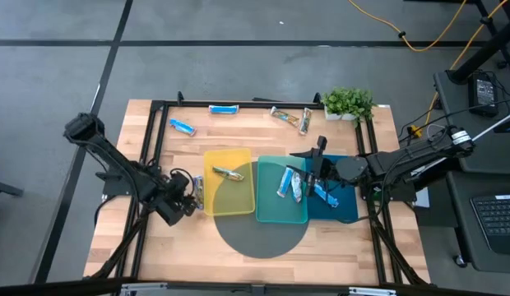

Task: Pick and place Granola Bars by type
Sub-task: Put the blue granola bar into the blue bin

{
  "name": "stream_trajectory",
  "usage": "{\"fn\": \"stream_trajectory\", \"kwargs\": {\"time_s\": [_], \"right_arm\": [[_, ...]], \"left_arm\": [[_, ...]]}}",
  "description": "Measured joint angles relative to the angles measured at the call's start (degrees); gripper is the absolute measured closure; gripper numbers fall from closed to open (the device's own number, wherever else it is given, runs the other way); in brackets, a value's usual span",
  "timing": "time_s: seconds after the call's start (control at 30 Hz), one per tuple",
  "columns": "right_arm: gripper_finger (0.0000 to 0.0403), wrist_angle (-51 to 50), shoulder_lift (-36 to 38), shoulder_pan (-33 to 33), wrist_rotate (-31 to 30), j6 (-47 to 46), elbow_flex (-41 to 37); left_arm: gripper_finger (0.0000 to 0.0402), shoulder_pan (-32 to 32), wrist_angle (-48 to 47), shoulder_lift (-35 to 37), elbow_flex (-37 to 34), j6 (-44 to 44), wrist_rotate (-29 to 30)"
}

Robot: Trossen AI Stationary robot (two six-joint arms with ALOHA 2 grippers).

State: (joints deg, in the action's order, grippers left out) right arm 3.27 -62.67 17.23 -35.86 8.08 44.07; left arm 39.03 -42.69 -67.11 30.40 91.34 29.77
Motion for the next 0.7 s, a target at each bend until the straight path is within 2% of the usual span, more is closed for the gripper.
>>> {"fn": "stream_trajectory", "kwargs": {"time_s": [0.1, 0.7], "right_arm": [[0.0233, 0.0, 0.0, 0.0, 0.0, -0.1, 0.0], [0.0233, 0.0, -1.9, 0.0, 0.0, -1.8, 0.0]], "left_arm": [[0.0154, -2.2, 2.9, 0.5, -1.6, -2.0, 0.7], [0.0155, -13.7, 12.9, -6.1, -3.0, -15.7, -5.8]]}}
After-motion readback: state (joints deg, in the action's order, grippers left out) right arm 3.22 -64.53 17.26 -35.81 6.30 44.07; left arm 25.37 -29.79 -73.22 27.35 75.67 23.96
